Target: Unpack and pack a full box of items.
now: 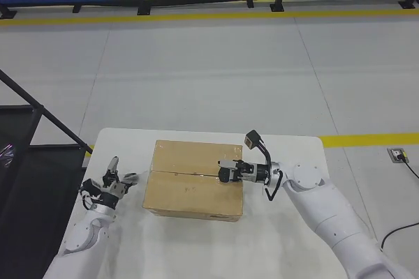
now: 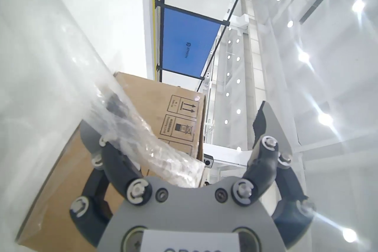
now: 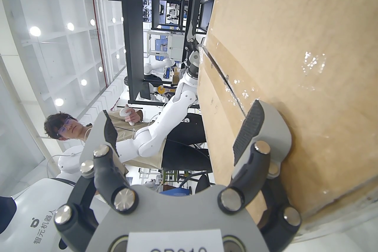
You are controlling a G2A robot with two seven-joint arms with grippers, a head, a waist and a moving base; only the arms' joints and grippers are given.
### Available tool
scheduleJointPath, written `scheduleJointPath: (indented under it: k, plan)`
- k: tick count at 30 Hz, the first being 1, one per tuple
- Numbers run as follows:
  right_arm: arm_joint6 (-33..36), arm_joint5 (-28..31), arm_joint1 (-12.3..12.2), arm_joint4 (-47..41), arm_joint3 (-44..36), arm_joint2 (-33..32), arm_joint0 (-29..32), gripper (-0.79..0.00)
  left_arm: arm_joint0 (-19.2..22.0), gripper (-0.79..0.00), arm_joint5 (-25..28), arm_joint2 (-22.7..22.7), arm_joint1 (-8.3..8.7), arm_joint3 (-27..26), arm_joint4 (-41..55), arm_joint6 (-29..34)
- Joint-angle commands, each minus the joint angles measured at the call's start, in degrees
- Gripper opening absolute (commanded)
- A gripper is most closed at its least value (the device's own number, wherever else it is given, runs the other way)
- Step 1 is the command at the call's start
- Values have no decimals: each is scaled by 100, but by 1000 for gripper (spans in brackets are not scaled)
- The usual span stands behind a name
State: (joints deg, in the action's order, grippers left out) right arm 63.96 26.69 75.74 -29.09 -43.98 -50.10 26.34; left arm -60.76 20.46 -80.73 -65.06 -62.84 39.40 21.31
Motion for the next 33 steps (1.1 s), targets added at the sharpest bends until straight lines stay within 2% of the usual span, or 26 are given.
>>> scheduleJointPath:
  k: [1,7,14,19,24,33]
  plan:
    - [0,0,0,0,0,0,0,0,-171,0,121,-110,13,-284,-122,-182]
    - [0,0,0,0,0,0,0,0,-766,0,280,-451,47,-1252,-696,-960]
    - [0,0,0,0,0,0,0,0,-1261,0,77,-709,47,-2210,-1476,-1859]
    - [0,0,0,0,0,0,0,0,-1423,0,-50,-775,27,-2700,-1980,-2257]
    - [0,0,0,0,0,0,0,0,-1514,0,-243,-784,14,-3184,-2481,-2360]
    - [0,0,0,0,0,0,0,0,-1485,0,-664,-502,-42,-3831,-3472,-2555]
